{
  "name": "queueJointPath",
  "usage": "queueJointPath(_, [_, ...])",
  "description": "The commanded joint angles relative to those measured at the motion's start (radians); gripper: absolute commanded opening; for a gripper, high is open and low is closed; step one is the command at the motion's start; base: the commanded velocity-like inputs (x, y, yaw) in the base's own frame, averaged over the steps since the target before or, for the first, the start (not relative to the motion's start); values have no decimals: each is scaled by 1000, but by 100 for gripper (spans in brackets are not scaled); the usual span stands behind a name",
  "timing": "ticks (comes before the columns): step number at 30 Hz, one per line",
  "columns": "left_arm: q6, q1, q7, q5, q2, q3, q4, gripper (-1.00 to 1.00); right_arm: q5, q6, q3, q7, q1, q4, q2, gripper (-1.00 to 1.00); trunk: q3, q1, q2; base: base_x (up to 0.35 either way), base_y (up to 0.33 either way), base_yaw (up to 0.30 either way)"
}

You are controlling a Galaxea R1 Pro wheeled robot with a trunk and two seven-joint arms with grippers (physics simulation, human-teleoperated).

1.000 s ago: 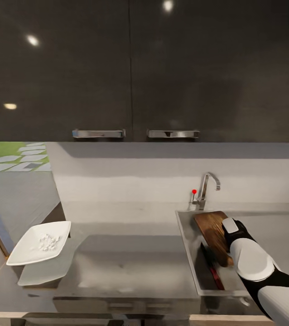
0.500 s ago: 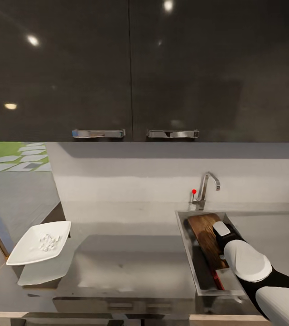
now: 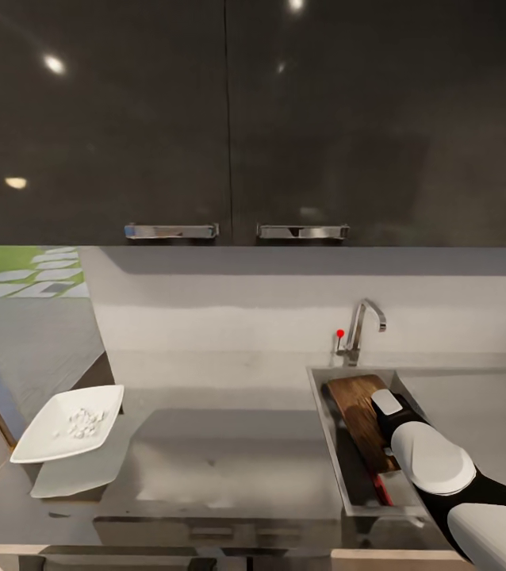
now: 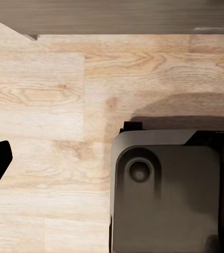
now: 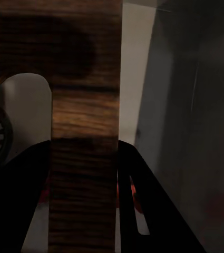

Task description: In the kitchen, take the Vidalia onion out of the sink, dice it on the chopping board with the paring knife, put the diced onion into the bowl on the countertop, then place both the paring knife and the chopping board into the sink.

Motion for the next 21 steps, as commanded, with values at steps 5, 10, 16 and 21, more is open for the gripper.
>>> queueJointPath(5, [-7, -1, 0, 10, 0, -9, 4, 100, -3, 10, 3, -2, 0, -3, 1, -100, -9, 0, -1, 0, 0, 0])
queueJointPath(10, [-7, -1, 0, 10, -2, -9, 4, 100, -3, 10, 3, -2, 0, -2, 1, -100, -17, 0, -1, 0, 0, 0])
queueJointPath(16, [-7, -1, 0, 10, -2, -9, 4, 100, -3, 10, 3, -1, 0, -1, 1, -100, -26, 0, -1, 0, 0, 0])
queueJointPath(21, [-7, -1, 0, 10, -2, -9, 4, 100, -3, 10, 3, 0, 1, 11, 1, -100, -34, 0, -1, 0, 0, 0])
